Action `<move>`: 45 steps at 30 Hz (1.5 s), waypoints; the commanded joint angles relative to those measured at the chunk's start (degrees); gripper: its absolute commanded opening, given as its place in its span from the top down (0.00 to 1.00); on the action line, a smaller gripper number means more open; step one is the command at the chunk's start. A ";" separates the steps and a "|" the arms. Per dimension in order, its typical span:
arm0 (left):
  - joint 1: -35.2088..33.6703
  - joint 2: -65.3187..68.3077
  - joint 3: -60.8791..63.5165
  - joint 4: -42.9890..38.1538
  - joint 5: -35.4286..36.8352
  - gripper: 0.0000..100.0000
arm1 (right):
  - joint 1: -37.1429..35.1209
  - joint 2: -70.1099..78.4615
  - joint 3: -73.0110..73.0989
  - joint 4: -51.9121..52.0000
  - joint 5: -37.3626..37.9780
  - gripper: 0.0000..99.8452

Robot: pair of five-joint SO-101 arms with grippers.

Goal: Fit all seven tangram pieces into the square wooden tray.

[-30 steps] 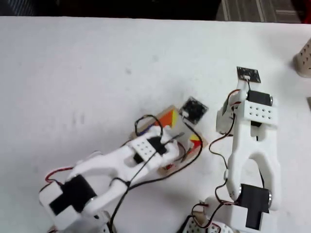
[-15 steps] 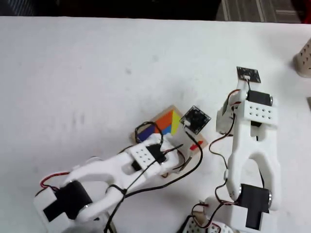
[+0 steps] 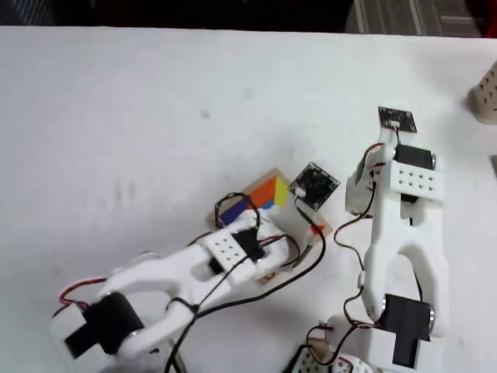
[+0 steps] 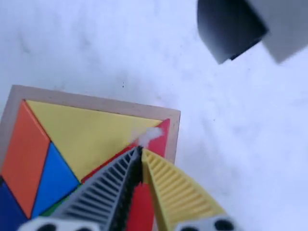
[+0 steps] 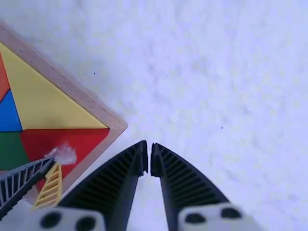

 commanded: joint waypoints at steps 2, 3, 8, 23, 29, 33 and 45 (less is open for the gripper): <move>0.40 7.96 -9.32 -1.76 -0.53 0.98 | 0.31 -2.68 -0.44 -0.48 -0.09 0.98; 0.40 9.80 -10.11 -1.32 -0.70 0.98 | 0.31 -2.68 -0.44 -0.48 -0.09 0.98; 0.57 11.56 -10.90 1.76 -0.88 0.98 | 0.31 -2.68 -0.35 -0.48 -0.09 0.98; 0.40 6.20 -10.73 11.43 -0.97 0.98 | 0.31 -2.68 -0.35 -0.31 -0.09 0.98; -3.38 -2.07 -6.42 11.08 -0.97 0.98 | 0.31 -2.68 -0.35 -0.31 -0.09 0.98; -7.96 -10.24 -2.64 11.08 -1.05 0.98 | 0.57 -6.55 0.53 1.54 -0.09 0.98; -26.51 -37.85 17.05 11.43 -7.91 0.98 | -11.65 -30.46 27.16 -15.43 0.00 0.98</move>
